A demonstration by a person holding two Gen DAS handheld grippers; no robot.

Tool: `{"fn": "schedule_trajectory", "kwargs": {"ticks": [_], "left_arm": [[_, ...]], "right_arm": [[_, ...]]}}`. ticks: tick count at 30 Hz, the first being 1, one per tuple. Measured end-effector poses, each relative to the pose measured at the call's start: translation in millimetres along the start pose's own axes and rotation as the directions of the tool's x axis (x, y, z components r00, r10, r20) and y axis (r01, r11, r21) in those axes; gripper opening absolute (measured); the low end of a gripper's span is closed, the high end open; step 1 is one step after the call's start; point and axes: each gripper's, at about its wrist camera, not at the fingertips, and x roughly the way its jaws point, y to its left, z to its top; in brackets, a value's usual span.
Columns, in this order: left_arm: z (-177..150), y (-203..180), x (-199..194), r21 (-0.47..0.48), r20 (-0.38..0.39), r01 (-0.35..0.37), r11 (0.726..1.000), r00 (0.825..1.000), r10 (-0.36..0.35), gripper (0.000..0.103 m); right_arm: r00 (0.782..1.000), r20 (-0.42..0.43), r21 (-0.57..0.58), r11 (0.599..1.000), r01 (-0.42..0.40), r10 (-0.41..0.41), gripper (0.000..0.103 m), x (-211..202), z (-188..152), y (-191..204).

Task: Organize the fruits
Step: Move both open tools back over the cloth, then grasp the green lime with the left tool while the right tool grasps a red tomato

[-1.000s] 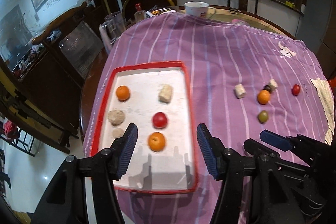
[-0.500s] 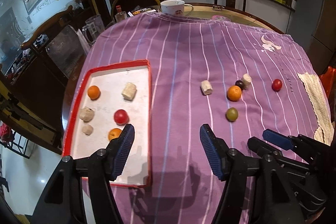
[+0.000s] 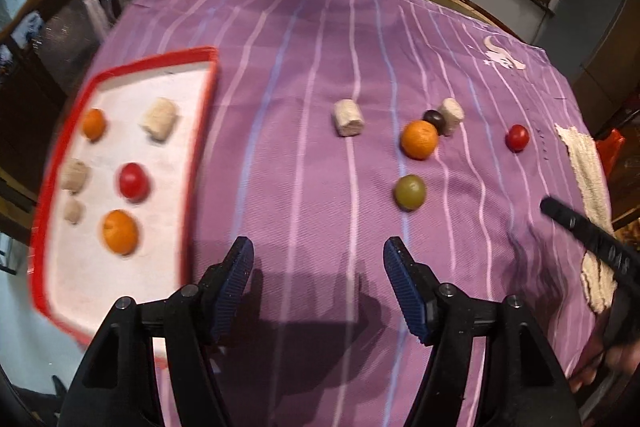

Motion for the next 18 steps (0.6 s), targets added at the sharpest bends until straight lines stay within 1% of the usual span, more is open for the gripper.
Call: {"fn": "schedule_trajectory", "kwargs": {"ticks": [3, 7, 11, 16, 18], "left_arm": [[8.3, -7.9, 14.8, -0.001, -0.004, 0.065, 0.998, 0.998, -0.065, 0.067], [17.5, -20.4, 31.2, 0.025, -0.007, 0.107, 0.994, 0.994, -0.107, 0.067], [25.6, -32.5, 46.5, 0.058, -0.014, 0.116, 0.992, 0.993, -0.115, 0.067], [29.5, -38.8, 65.6, 0.067, -0.048, 0.119, 0.991, 0.992, -0.116, 0.067], [29.4, -42.8, 67.8, 0.080, -0.041, 0.114, 0.990, 0.993, -0.111, 0.066]], "right_arm": [[0.998, 0.036, -0.003, 0.998, 0.055, -0.055, 0.042, 3.5, 25.0, -16.2], [0.996, 0.048, -0.008, 0.997, 0.074, -0.074, 0.043, 16.8, 54.4, -28.2], [0.994, 0.036, -0.024, 0.995, 0.101, -0.100, 0.044, 38.7, 72.3, -33.3], [0.993, 0.003, -0.040, 0.993, 0.115, -0.115, 0.044, 63.6, 78.4, -33.0], [0.992, -0.007, -0.048, 0.991, 0.123, -0.124, 0.044, 70.9, 79.1, -32.2]]}}
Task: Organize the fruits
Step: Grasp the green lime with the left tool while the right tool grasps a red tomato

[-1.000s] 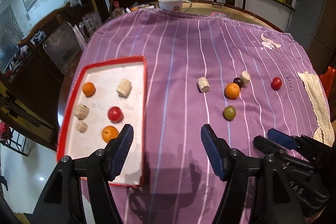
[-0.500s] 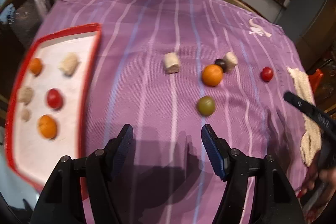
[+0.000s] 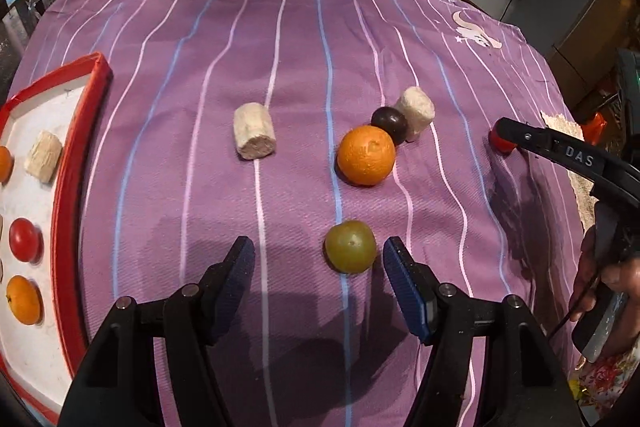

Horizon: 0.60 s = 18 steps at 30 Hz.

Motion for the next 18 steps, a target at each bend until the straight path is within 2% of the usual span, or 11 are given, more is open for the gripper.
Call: {"fn": "schedule_trajectory", "kwargs": {"ticks": [1, 2, 3, 4, 6, 8, 18], "left_arm": [[0.5, -2.1, 0.7, 0.006, -0.002, 0.006, 1.000, 1.000, -0.006, 0.065], [0.6, -3.7, 0.4, 0.010, 0.001, 0.005, 1.000, 1.000, -0.005, 0.060], [0.7, -6.3, 0.6, 0.019, 0.004, -0.006, 1.000, 1.000, 0.005, 0.048], [0.8, -8.5, 1.0, 0.030, 0.008, -0.022, 0.999, 1.000, 0.022, 0.043], [-0.3, -12.5, 0.9, 0.043, 0.013, -0.012, 0.999, 1.000, 0.011, 0.024], [-1.2, -15.7, 0.2, 0.056, 0.016, -0.021, 0.998, 1.000, 0.020, 0.023], [-8.1, 10.9, -29.7, -0.021, 0.041, 0.020, 1.000, 0.999, -0.019, 0.023]], "right_arm": [[1.000, -0.004, -0.001, 1.000, 0.002, -0.002, 0.044, 3.0, 0.6, 0.6], [1.000, -0.008, 0.002, 1.000, 0.004, -0.004, 0.044, 5.8, 0.7, 0.7], [1.000, -0.007, 0.006, 1.000, 0.006, -0.006, 0.044, 6.4, -0.1, 0.7], [1.000, -0.005, 0.012, 1.000, 0.008, -0.008, 0.044, 7.3, -0.5, 0.0], [1.000, -0.011, 0.023, 1.000, 0.010, -0.010, 0.042, 9.2, -0.9, -1.8], [1.000, -0.013, 0.032, 0.999, 0.007, -0.006, 0.036, 9.5, -0.9, -3.3], [1.000, -0.010, 0.054, 0.998, -0.024, 0.025, 0.036, -6.8, -15.7, 3.1]]}}
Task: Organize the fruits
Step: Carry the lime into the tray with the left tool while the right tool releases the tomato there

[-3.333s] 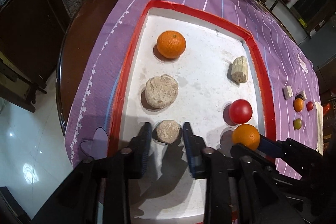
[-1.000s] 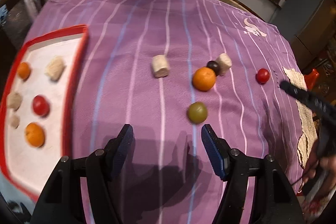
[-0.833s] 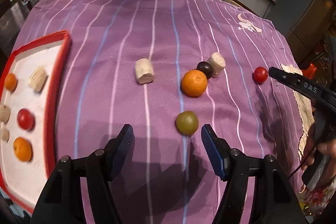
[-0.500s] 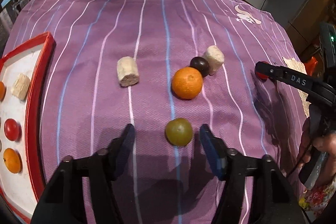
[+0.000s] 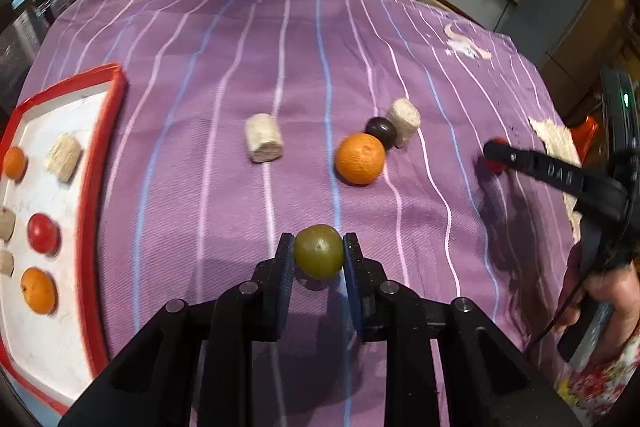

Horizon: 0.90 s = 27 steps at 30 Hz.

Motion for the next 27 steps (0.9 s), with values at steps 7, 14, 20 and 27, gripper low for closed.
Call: {"fn": "schedule_trajectory", "kwargs": {"ticks": [7, 14, 20, 27], "left_arm": [[-9.0, 35.6, -37.8, -0.075, 0.052, 0.006, 0.997, 0.999, -0.002, 0.023], [-20.2, 97.7, -73.4, -0.155, 0.092, -0.041, 0.987, 0.994, 0.055, 0.023], [-37.8, 174.0, -92.1, -0.230, 0.073, -0.128, 0.965, 0.986, 0.148, 0.023], [-51.5, 239.2, -92.1, -0.255, 0.014, -0.192, 0.948, 0.979, 0.203, 0.023]], "right_arm": [[0.998, 0.024, -0.014, 0.998, -0.058, 0.058, 0.036, -25.0, -15.0, 32.2], [0.989, 0.022, -0.094, 0.985, -0.145, 0.147, 0.036, -40.4, -25.1, 101.3], [0.973, -0.021, -0.185, 0.956, -0.228, 0.228, 0.036, -42.0, -44.2, 182.4], [0.933, -0.150, -0.287, 0.889, -0.357, 0.327, 0.036, -26.4, -85.2, 284.5]]}}
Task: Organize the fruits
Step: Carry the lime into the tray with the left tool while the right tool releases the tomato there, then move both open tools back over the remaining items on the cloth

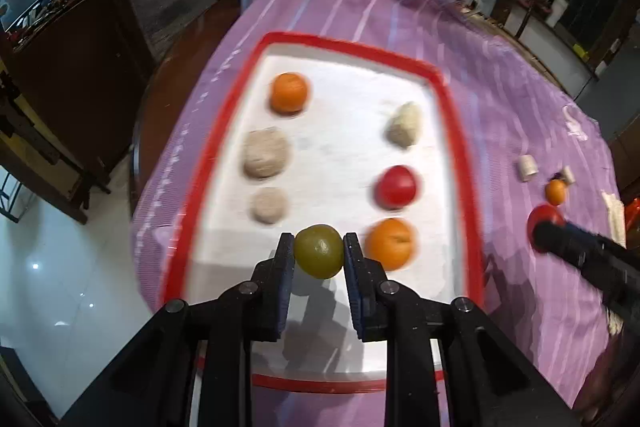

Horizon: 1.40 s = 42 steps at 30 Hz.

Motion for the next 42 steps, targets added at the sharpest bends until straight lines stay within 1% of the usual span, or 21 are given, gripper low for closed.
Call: {"fn": "schedule_trajectory", "kwargs": {"ticks": [1, 3, 6, 10, 14, 17, 19, 21, 23, 26, 27, 30, 32, 34, 36, 42], "left_arm": [[-0.7, 3.8, 0.8, -0.001, -0.006, -0.001, 1.000, 1.000, 0.000, 0.023], [0.1, 14.3, 6.7, 0.004, -0.024, 0.001, 1.000, 1.000, -0.001, 0.023], [0.8, 20.4, 14.1, 0.023, -0.044, 0.010, 1.000, 0.999, -0.009, 0.023], [1.6, 24.2, 19.2, 0.042, -0.057, 0.026, 0.999, 0.998, -0.023, 0.023], [3.2, 25.0, 21.1, 0.060, -0.065, 0.048, 0.997, 0.997, -0.044, 0.024], [4.3, 24.0, 22.4, 0.072, -0.072, 0.052, 0.996, 0.996, -0.047, 0.025], [6.0, 24.0, 21.1, 0.072, -0.072, 0.059, 0.996, 0.996, -0.053, 0.030], [7.7, 23.8, 17.4, 0.072, -0.059, 0.056, 0.996, 0.997, -0.052, 0.041], [9.4, 23.1, 13.2, 0.072, -0.046, 0.052, 0.996, 0.998, -0.048, 0.045], [11.9, 19.4, 6.5, 0.073, -0.031, 0.034, 0.997, 0.999, -0.032, 0.048], [12.4, 16.7, 2.6, 0.074, -0.020, 0.018, 0.997, 1.000, -0.017, 0.051], [12.7, 8.1, -8.8, 0.084, 0.015, -0.034, 0.996, 0.999, 0.033, 0.055], [12.0, -1.1, -19.2, 0.099, 0.048, -0.080, 0.992, 0.996, 0.076, 0.056], [10.8, -9.9, -28.2, 0.108, 0.071, -0.106, 0.988, 0.993, 0.099, 0.059], [9.0, -19.0, -37.5, 0.117, 0.093, -0.126, 0.985, 0.989, 0.115, 0.062], [-2.8, -56.4, -63.6, 0.158, 0.146, -0.181, 0.971, 0.977, 0.158, 0.065]], "right_arm": [[1.000, -0.025, -0.025, 1.000, -0.018, 0.017, 0.036, 12.0, -3.2, 16.5], [0.998, -0.058, -0.060, 0.998, -0.028, 0.024, 0.036, 29.1, -8.6, 37.3], [0.995, -0.098, -0.092, 0.995, -0.022, 0.013, 0.036, 52.1, -16.5, 58.6], [0.993, -0.121, -0.099, 0.995, 0.000, -0.012, 0.036, 68.3, -23.6, 67.9], [0.992, -0.115, -0.099, 0.995, 0.031, -0.042, 0.036, 73.6, -25.3, 71.5], [0.992, -0.110, -0.095, 0.994, 0.045, -0.055, 0.036, 74.6, -27.4, 73.5], [0.992, -0.108, -0.099, 0.994, 0.056, -0.066, 0.036, 74.7, -27.5, 74.1], [0.992, -0.105, -0.104, 0.993, 0.064, -0.074, 0.036, 73.1, -28.1, 74.6], [0.992, -0.106, -0.104, 0.993, 0.063, -0.074, 0.037, 72.6, -28.5, 74.6], [0.993, -0.104, -0.098, 0.994, 0.052, -0.062, 0.037, 68.6, -28.1, 73.9], [0.993, -0.100, -0.099, 0.994, 0.051, -0.061, 0.037, 66.8, -27.8, 74.3], [0.995, -0.072, -0.115, 0.992, 0.058, -0.067, 0.037, 56.6, -27.6, 74.9], [0.996, -0.053, -0.118, 0.991, 0.059, -0.066, 0.037, 47.8, -28.3, 72.9], [0.997, -0.040, -0.114, 0.992, 0.057, -0.062, 0.037, 40.2, -29.9, 69.0], [0.998, -0.030, -0.106, 0.993, 0.055, -0.058, 0.037, 32.1, -32.5, 63.0], [0.999, -0.009, -0.066, 0.997, 0.051, -0.052, 0.037, 7.5, -40.1, 37.6]]}}
